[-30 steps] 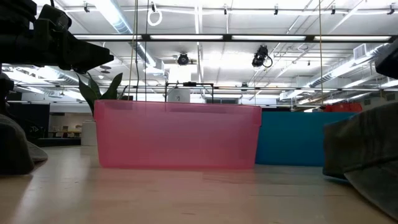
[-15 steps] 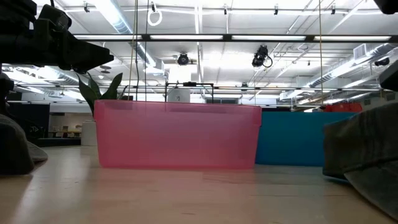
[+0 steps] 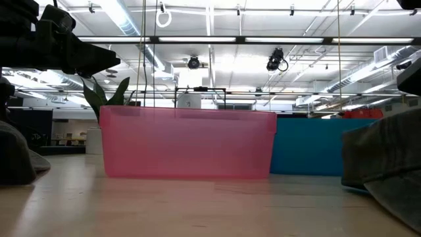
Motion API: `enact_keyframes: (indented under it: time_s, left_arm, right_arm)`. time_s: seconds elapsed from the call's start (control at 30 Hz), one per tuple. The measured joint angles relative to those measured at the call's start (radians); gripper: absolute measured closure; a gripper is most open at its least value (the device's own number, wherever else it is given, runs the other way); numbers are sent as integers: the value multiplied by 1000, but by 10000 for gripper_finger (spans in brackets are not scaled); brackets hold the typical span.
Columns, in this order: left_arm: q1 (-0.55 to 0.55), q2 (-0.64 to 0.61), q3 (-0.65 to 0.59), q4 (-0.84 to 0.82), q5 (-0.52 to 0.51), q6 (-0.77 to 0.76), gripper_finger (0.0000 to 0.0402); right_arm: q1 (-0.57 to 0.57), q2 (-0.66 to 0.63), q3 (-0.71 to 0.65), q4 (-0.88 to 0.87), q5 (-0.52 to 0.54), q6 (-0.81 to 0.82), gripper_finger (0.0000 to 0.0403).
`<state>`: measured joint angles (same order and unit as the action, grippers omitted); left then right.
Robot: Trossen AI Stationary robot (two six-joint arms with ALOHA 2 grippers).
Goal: Pick & Place hat
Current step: Put the bottom right black cap into the blue bin
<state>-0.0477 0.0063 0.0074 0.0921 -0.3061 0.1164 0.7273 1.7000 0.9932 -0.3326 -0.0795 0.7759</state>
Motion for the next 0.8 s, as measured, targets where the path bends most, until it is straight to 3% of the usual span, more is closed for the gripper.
enact_keyframes:
  time_s: [0.43, 0.57, 0.67, 0.8]
  left_arm:
    - [0, 0, 0, 0, 0, 0, 188]
    - [0, 0, 0, 0, 0, 0, 189]
    - [0, 0, 0, 0, 0, 0, 188]
    - [0, 0, 0, 0, 0, 0, 188]
  right_arm:
    - [1, 0, -55, 13, 11, 57, 140]
    - [1, 0, -94, 87, 3, 76, 144]
    - [1, 0, -110, 117, -7, 83, 172]
    - [1, 0, -115, 118, -21, 51, 261]
